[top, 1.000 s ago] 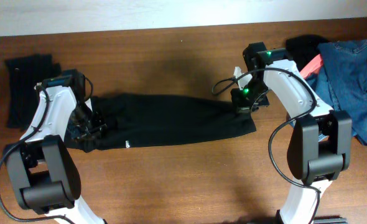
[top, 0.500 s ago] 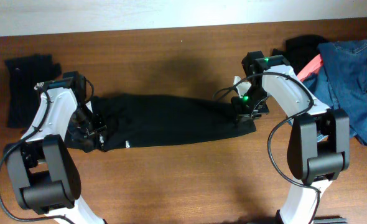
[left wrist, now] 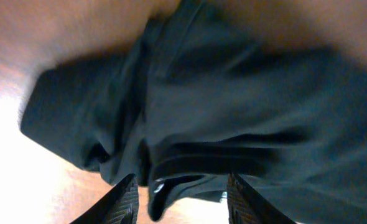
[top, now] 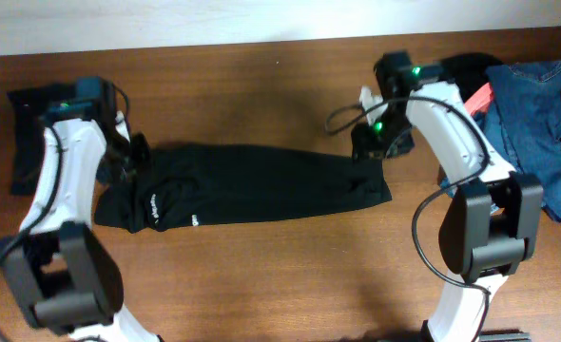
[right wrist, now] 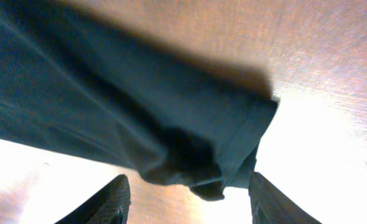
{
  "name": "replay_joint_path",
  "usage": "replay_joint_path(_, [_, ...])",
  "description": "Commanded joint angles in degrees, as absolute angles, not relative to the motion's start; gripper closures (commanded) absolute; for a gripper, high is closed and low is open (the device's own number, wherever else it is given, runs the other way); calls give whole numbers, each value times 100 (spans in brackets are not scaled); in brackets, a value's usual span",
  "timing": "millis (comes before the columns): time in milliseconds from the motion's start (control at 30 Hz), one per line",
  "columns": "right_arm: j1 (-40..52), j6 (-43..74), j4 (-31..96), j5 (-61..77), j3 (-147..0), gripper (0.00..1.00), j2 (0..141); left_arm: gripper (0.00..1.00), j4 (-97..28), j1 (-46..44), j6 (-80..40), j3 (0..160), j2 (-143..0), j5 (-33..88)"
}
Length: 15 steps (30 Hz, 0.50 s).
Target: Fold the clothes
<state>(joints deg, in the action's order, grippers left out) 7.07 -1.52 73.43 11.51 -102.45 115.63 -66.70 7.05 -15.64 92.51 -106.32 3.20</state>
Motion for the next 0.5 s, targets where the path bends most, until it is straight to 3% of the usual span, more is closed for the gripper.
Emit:
replay_joint_path(0, [679, -150, 7441, 1267, -10606, 45, 11391, 55, -6635, 663, -1579, 9537, -10042, 676])
replay_joint_path(67, [679, -148, 7437, 1422, -10602, 50, 11393, 70, -6600, 554, -1577, 9537, -9981, 663])
replay_joint_path(167, [727, -148, 7321, 1487, -10486, 96, 11404, 99, -6436, 327, -1575, 9472, -10031, 663])
replay_joint_path(467, [1210, -123, 6619, 1481, -9765, 96, 11404, 99, -5516, -401, -1057, 8882, -10357, 519])
